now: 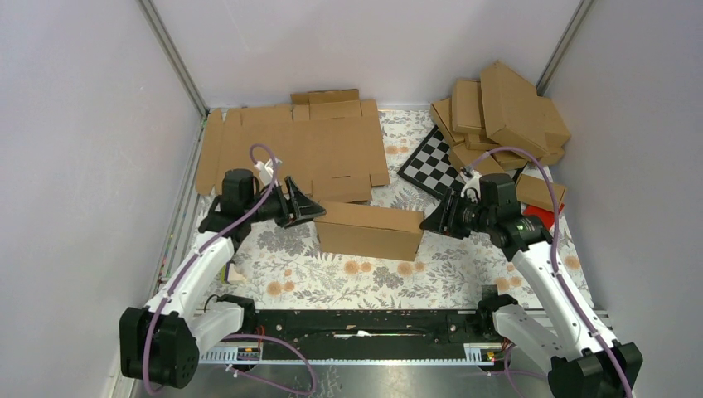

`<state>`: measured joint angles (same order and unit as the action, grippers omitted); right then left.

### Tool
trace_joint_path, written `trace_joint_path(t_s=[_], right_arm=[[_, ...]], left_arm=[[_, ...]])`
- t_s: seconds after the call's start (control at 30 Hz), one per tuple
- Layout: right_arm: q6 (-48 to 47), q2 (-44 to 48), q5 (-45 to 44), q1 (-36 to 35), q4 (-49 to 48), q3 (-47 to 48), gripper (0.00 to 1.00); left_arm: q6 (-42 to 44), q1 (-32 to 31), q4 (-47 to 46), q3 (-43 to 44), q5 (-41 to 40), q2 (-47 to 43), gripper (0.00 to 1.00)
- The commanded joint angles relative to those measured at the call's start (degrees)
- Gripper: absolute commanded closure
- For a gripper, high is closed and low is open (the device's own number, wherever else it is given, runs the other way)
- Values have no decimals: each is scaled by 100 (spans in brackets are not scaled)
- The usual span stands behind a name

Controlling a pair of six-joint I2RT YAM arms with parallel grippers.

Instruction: Fold the paper box

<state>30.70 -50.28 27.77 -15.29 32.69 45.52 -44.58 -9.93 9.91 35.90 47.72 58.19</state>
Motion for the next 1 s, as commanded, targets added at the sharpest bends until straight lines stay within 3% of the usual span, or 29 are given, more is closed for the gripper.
trace_joint_path(t_s=[0.0,0.07,0.17,0.23,0.37,0.47,0.63,0.8,0.9,0.93,0.97], right_arm=[[-200,-241,-18,-31,277,286,48],[-168,-257,26,-27,279,417,41],[-131,-226,22,-27,285,563,42],[-107,-203,-10,-30,282,561,48],[-82,-210,-19,-31,270,307,66],[-99,-218,-64,-31,223,55,72],[-103,-225,-87,-29,184,-95,90],[-134,-193,-103,-27,190,-31,98],[-172,-212,-71,-27,186,-45,100],[-248,-211,-57,-27,200,-32,97],[-454,-227,-73,-27,275,43,83]], left_arm=[[915,-83,1299,1057,-688,0,35],[927,-79,1363,1207,-680,126,37],[888,-88,1266,1208,-649,295,49],[826,-88,1147,1114,-619,347,62],[723,-85,899,803,-632,351,74],[585,-108,636,504,-549,368,83],[564,-140,548,229,-564,300,89],[586,-156,550,131,-517,236,95],[615,-190,550,20,-517,287,98],[617,-200,586,5,-559,302,98],[625,-202,644,16,-630,313,96]])
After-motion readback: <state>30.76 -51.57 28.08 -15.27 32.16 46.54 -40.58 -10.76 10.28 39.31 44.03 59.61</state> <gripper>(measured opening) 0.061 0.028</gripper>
